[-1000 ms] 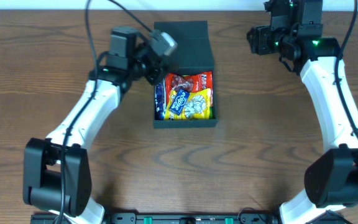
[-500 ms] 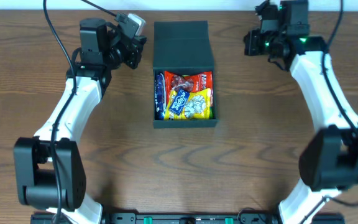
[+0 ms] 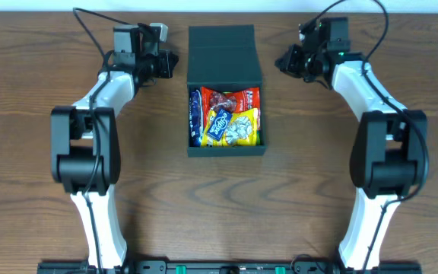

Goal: Pack container
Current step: 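Push the box lid forward and down with both grippers to close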

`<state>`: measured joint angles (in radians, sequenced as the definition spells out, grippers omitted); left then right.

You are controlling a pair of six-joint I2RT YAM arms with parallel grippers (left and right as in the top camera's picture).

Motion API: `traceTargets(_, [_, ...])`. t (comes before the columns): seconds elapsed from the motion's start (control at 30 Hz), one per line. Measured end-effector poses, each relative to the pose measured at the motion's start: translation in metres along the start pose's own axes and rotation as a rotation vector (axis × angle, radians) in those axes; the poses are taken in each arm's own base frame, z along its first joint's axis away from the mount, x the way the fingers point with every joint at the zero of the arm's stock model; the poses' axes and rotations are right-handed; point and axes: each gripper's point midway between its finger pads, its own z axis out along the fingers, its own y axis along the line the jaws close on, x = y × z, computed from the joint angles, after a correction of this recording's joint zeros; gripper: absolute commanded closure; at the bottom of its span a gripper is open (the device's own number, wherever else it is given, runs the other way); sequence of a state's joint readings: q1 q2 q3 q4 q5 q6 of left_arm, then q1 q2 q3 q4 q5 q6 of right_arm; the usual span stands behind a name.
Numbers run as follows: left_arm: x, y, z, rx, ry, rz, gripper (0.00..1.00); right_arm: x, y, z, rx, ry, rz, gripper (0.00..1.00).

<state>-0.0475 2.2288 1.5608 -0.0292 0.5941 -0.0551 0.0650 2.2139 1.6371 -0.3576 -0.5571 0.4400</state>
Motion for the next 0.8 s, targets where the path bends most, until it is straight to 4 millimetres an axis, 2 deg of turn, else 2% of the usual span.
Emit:
traceTargets(0.2, [-0.001, 0.011, 0.022, -0.002, 0.074, -0.108, 0.94, 0.017, -0.009, 0.038, -0.074, 0.051, 0.096, 0.99])
traceTargets(0.37, [0.020, 0.016, 0.037, 0.029, 0.130, -0.206, 0.94, 0.029, 0.001, 0.060, -0.139, 0.085, 0.128, 0.99])
traceTargets(0.5, [0.029, 0.012, 0.043, 0.062, 0.154, -0.250, 0.94, 0.027, 0.015, 0.065, -0.179, 0.071, 0.102, 0.99])
traceTargets(0.63, [0.031, -0.002, 0.045, 0.111, 0.169, -0.273, 0.94, 0.019, 0.028, 0.066, -0.225, 0.033, 0.062, 0.99])
traceTargets(0.8, [0.022, -0.016, 0.046, 0.183, 0.143, -0.262, 0.94, 0.007, 0.049, 0.060, -0.334, -0.007, -0.022, 0.99])
